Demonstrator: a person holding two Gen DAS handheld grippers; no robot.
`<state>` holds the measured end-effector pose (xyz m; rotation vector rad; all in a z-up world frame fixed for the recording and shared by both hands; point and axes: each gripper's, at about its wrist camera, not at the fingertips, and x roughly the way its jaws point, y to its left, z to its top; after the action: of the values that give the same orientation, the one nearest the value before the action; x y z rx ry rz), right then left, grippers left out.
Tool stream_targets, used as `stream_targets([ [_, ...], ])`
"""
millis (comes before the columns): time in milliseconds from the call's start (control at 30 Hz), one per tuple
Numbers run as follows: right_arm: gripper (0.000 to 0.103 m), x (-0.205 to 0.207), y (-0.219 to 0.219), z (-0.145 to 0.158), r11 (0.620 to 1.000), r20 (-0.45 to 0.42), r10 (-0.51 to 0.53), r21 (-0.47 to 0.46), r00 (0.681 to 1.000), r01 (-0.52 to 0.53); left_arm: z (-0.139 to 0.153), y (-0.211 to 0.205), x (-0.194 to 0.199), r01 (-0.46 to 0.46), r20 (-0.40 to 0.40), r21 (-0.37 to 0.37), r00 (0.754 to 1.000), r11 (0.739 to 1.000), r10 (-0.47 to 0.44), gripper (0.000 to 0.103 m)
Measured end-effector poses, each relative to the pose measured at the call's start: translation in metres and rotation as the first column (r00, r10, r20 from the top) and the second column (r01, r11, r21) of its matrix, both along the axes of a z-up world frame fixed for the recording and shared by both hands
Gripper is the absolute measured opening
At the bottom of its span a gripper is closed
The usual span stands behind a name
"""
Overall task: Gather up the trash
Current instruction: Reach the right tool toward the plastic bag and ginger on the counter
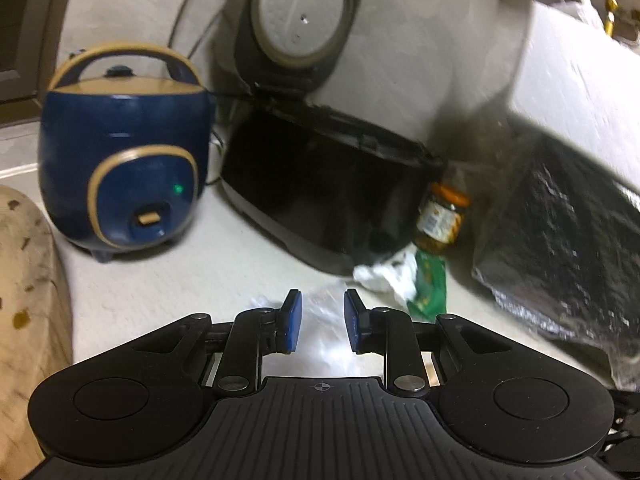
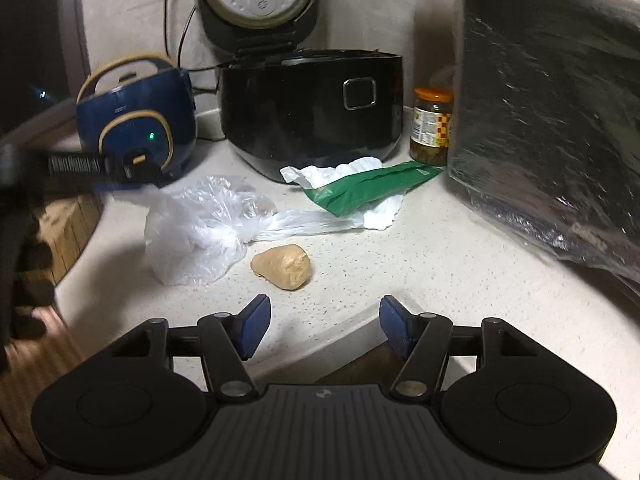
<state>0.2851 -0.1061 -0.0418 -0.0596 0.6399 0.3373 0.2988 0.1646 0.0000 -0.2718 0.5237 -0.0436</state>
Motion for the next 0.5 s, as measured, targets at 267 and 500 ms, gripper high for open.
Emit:
stream_targets([
  [267,0.061,0.020,0.013,-0.005,0.998,-0.039,0.047,0.047,0.998,-0.046,0.002,0.021,0.027,0.040,0.040,-0.035,0.998,0.999,-0.038,0.026],
  [500,0.061,0.023,0.007,-0.015,0.998,-0.078,0.046,0.051,0.996,-0.042,0.008,-0.066,0.073,0.313,-0.012,0.048,0.950,0.949,-0.313,0.027],
])
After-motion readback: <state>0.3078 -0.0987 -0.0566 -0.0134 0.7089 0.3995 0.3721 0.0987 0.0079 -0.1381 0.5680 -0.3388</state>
